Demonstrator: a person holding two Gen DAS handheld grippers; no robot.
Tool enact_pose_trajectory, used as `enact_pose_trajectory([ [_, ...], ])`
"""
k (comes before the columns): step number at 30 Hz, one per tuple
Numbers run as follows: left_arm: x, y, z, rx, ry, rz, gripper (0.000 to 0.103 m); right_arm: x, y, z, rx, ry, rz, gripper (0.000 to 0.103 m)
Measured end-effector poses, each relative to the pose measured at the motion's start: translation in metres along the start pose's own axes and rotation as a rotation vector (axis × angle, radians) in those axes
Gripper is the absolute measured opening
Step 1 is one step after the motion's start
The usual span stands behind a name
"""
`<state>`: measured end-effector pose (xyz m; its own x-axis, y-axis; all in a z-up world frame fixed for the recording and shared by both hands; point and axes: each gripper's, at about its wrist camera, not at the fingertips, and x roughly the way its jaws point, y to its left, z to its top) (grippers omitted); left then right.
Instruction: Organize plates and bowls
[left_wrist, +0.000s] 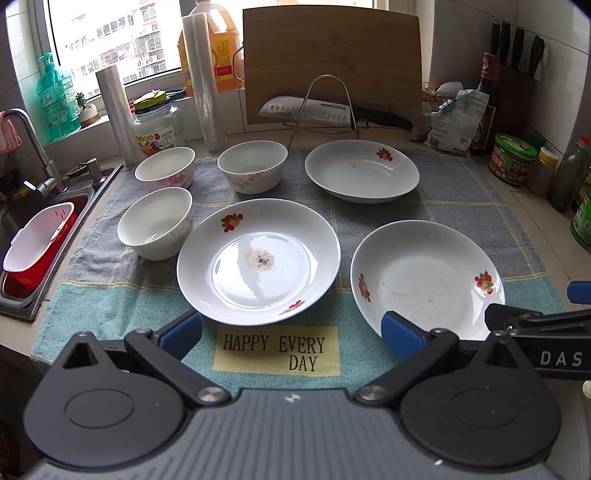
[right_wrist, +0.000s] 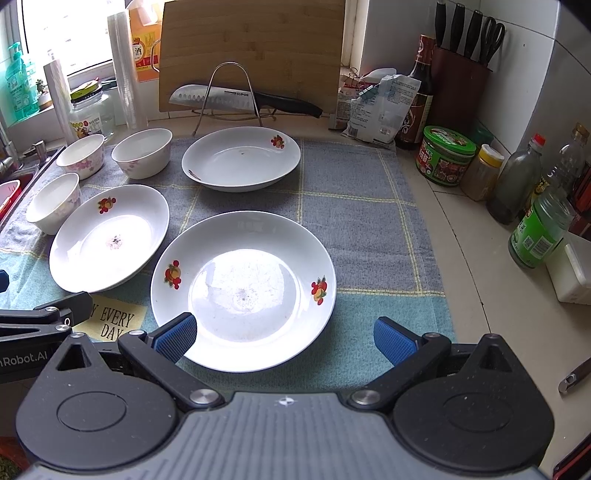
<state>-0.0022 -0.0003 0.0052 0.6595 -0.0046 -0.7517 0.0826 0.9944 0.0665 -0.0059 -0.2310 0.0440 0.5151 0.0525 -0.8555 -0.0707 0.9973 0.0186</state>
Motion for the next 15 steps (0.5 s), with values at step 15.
enact_pose_trajectory([
  [15,0.0000,0.0000,-0.0002,0.000,-0.001,0.000,0.102,-0.0023,0.0007,0.0019,-0.001,-0.002,-0.001,0.103],
])
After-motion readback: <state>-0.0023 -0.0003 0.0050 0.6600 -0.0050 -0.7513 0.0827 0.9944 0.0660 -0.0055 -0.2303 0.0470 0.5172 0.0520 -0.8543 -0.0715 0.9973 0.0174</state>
